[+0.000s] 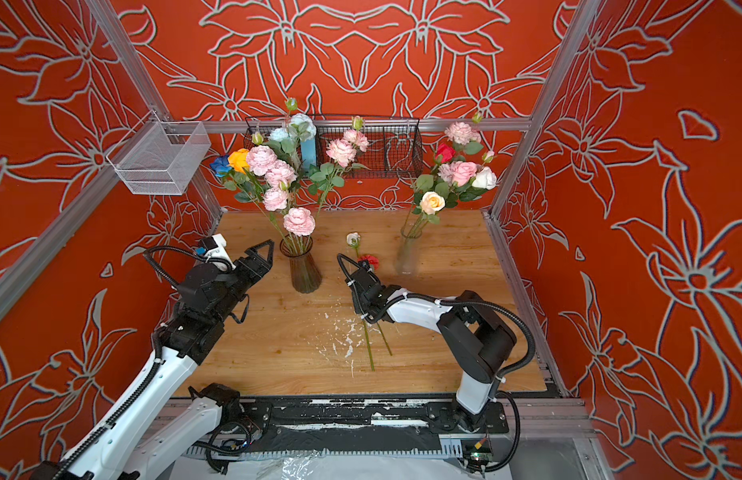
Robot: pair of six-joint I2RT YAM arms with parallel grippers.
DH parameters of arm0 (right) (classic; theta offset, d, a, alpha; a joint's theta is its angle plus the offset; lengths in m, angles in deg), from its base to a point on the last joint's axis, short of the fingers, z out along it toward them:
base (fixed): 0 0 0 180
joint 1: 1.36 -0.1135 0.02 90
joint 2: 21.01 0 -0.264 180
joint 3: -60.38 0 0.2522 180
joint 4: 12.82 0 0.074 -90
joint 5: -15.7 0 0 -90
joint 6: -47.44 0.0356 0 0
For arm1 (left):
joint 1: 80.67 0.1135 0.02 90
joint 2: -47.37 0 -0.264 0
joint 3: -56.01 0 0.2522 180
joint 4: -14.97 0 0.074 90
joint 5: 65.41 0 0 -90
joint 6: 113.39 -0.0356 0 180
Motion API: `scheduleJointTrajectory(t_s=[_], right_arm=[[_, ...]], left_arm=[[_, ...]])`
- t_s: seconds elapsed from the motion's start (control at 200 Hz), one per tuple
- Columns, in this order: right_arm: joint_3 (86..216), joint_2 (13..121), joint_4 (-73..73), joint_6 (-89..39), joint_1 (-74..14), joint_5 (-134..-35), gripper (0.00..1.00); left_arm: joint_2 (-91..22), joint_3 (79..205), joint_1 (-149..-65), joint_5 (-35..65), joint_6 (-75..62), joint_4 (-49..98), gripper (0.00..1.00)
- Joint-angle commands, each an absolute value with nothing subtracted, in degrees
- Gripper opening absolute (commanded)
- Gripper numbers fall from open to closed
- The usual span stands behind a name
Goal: Arrange the flowers into the vase
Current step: 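Move the right gripper to the table and close on the red rose stem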
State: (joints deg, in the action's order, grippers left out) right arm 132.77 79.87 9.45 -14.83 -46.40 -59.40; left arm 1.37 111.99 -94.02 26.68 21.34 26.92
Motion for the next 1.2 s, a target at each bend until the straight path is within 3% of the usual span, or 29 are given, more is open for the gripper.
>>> scheduleJointTrajectory(t_s=[0.0,0.28,0.495,0.6,0.741,1.006,1.196], right_arm=[[136.36,82.68,9.94,-12.89,-46.27,-62.92,0.42],[139.25,88.67,9.59,-11.56,-45.52,-65.26,0.31],[138.13,87.06,7.39,-9.87,-45.5,-67.64,0.07],[137.09,84.12,3.75,-10.18,-45.55,-73.0,0.02],[134.62,77.9,-1.34,-8.96,-45.53,-76.65,0.0],[130.08,67.36,-4.95,-7.42,-45.56,-74.56,0.0],[119.64,56.63,-17.92,-8.62,-46.44,-72.48,0.0]], left_arm=[[1.8,113.04,-94.23,27.4,20.49,26.56,0.87],[1.56,113.45,-94.29,26.69,20.64,26.79,0.87],[1.82,113.45,-94.27,27.05,20.2,26.79,0.87],[2.02,113.45,-94.22,27.26,19.95,26.79,0.87],[2.53,113.45,-94.2,28.01,19.5,26.88,0.87],[3.59,113.34,-94.21,28.46,19.06,26.71,0.87],[4.59,113.19,-94.21,28.65,18.97,26.47,0.87]])
